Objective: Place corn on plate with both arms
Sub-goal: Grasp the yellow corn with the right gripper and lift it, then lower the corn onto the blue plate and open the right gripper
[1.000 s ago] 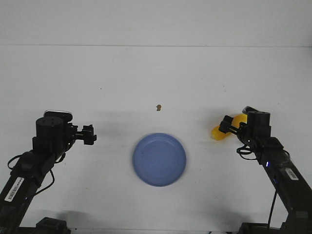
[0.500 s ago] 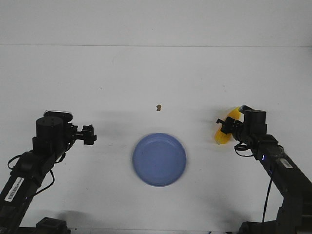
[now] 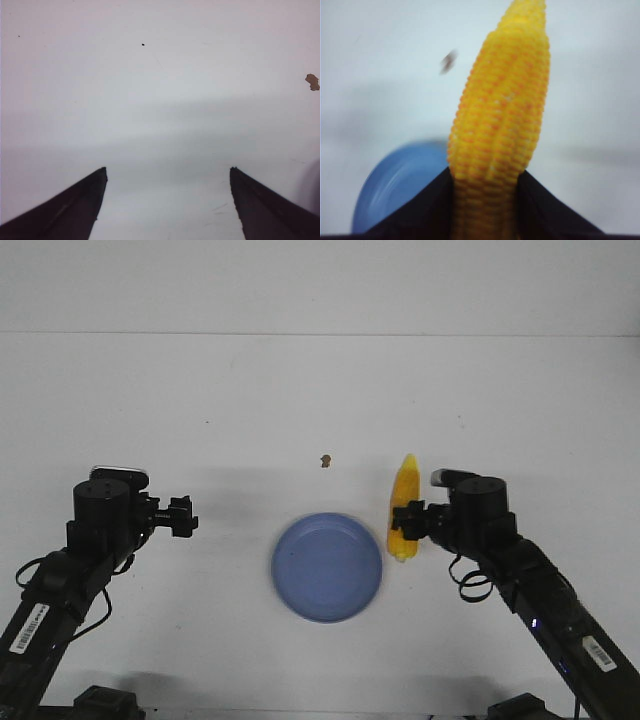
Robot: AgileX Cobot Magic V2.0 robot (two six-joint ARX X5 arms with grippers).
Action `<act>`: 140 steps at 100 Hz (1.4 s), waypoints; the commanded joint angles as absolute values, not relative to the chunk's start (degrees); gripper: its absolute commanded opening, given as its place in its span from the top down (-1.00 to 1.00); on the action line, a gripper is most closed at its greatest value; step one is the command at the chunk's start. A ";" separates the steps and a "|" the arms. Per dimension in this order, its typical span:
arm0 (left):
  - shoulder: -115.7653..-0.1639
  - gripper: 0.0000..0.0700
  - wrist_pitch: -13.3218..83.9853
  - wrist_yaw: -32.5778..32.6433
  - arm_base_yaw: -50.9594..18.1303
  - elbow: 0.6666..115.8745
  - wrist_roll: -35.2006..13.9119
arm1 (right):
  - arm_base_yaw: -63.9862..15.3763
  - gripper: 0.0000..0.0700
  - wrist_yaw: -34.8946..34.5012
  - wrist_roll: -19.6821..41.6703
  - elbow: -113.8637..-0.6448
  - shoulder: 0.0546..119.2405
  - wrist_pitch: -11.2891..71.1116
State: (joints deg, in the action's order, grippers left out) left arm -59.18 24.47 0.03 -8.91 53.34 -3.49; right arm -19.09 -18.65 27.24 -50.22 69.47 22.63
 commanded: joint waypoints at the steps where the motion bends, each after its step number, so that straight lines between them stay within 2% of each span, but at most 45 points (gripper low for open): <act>1: -59.59 -0.45 24.38 0.05 -9.02 53.93 -2.63 | -23.66 0.62 -16.58 26.57 -51.00 70.72 23.33; 11: -59.59 -0.45 24.36 0.05 -9.02 53.93 -2.66 | -29.36 0.52 -11.79 26.59 -51.00 72.71 22.90; 22: -59.59 -0.45 24.36 0.05 -9.02 53.93 -2.70 | -33.19 0.22 -9.91 26.57 -51.00 75.13 22.15; 33: -59.59 -0.45 24.36 0.05 -9.02 53.93 -3.09 | -35.05 -0.10 -9.26 26.55 -51.00 77.17 22.04; 58: -59.59 -0.45 24.36 0.05 -9.02 53.93 -3.27 | -35.68 -0.43 -8.54 26.52 -51.00 78.46 21.89; 70: -59.57 -0.45 24.34 0.05 -9.02 53.93 -3.25 | -35.27 -0.45 -8.56 26.37 -51.03 77.89 21.89; 90: -59.48 -0.44 24.05 0.05 -9.02 53.93 -3.25 | -32.60 -0.45 -6.57 21.71 -51.03 71.44 21.93; 118: -58.48 -0.44 21.06 0.05 -8.97 53.93 -3.64 | -21.32 -0.45 5.43 7.60 -51.03 51.20 24.56; 140: -53.82 -0.44 20.45 0.05 -8.58 53.74 -3.01 | -9.39 -0.45 6.26 -0.47 -50.52 34.57 29.82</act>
